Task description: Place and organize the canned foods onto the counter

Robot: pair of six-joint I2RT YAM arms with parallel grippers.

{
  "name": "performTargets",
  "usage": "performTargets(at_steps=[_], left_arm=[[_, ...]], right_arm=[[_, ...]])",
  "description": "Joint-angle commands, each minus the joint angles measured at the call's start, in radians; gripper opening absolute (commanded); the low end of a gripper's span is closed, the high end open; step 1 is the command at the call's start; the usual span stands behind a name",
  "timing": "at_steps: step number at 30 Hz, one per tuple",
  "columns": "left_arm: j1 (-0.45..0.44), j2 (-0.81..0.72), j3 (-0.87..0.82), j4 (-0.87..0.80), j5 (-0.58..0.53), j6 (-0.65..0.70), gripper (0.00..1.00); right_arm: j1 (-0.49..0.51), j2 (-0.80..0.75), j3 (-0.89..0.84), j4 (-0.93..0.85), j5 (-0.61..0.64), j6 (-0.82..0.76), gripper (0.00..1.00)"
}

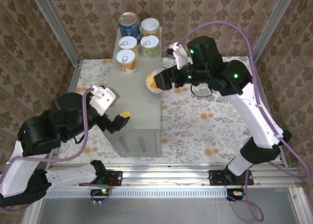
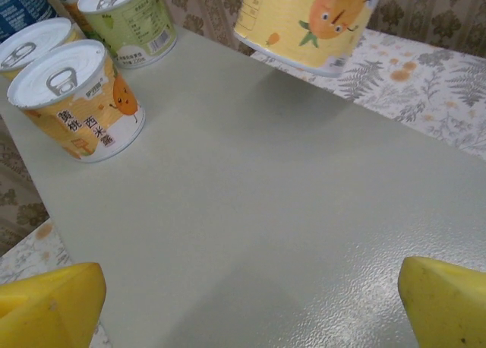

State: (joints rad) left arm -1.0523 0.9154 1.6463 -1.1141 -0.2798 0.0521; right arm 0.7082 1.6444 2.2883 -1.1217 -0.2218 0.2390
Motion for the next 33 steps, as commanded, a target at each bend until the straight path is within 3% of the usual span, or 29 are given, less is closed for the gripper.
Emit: performTargets(at_steps=[1,6,8,33], left_arm=[[-0.002,-0.005,0.012,-0.03,-0.041,-0.019,1.0],[-0.002,-0.03,-0.002,-0.024,-0.044,-0.01,1.0],[-0.002,-0.036,-0.006,-0.022,-0.044,-0.006,1.0],[-0.001,-0.062,-0.03,-0.007,-0.048,0.024,1.0]], right_arm=[[0.02,0.067,0.168,-0.1,0.081,-0.051,0.69],[0.04,0.242,0.493,-0.274,0.143,-0.079,0.7],[0.044,0.274,0.547,-0.297,0.15,-0.082,0.7],[0.13,0.357,0.527,-0.221,0.208,-0.107,0.81]])
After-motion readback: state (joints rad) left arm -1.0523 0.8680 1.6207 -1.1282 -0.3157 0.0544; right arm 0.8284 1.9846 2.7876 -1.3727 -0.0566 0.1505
